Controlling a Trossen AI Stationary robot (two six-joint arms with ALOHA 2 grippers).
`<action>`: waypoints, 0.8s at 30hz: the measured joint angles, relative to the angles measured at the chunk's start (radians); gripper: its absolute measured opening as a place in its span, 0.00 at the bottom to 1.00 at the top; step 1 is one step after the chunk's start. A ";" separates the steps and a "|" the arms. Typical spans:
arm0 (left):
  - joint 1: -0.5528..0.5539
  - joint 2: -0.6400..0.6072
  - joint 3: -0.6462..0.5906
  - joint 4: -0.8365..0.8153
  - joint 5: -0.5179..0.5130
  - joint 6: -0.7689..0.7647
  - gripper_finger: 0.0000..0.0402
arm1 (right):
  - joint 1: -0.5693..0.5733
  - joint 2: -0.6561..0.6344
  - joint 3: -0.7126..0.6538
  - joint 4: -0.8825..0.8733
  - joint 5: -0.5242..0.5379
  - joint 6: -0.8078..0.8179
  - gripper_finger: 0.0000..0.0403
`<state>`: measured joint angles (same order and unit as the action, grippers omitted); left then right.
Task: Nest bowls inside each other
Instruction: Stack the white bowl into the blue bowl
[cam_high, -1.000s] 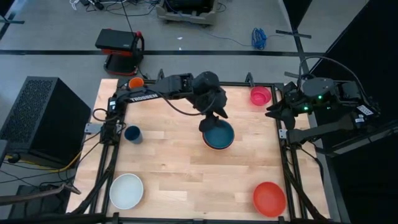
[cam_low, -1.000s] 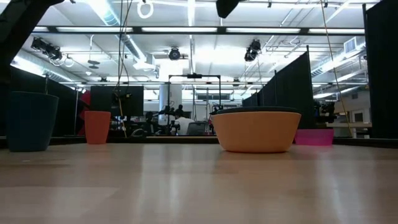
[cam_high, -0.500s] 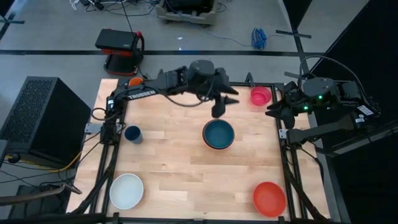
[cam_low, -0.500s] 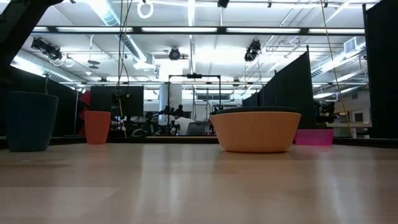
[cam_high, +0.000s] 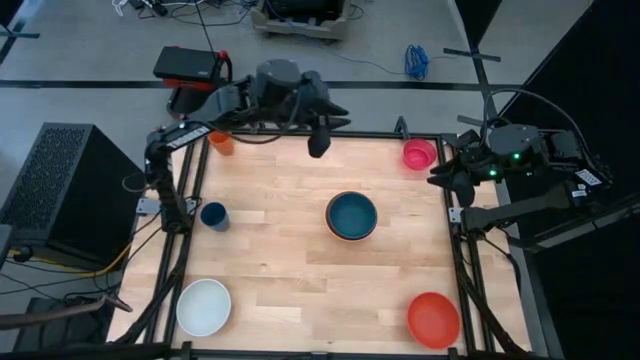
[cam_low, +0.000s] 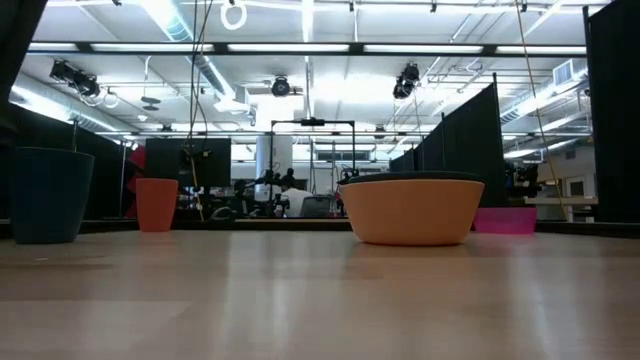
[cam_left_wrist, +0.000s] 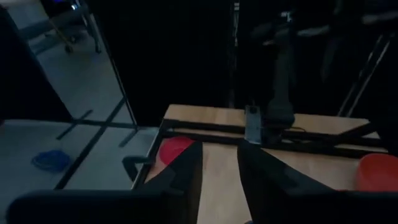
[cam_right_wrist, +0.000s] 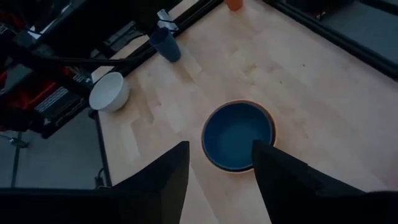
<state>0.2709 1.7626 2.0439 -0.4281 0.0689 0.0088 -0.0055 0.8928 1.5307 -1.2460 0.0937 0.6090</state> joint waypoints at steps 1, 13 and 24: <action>-0.002 -0.006 -0.028 0.047 -0.008 -0.011 0.21 | 0.000 0.000 0.000 0.002 0.001 -0.001 0.39; -0.025 -0.072 -0.401 0.678 -0.083 -0.163 0.14 | 0.000 0.000 0.000 0.024 0.014 -0.007 0.39; -0.027 -0.240 -0.825 0.791 -0.117 -0.254 0.09 | 0.000 -0.002 0.000 0.024 0.001 -0.001 0.40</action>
<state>0.2440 1.5230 1.2189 0.3633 -0.0480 -0.2450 -0.0056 0.8906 1.5307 -1.2224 0.0949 0.6078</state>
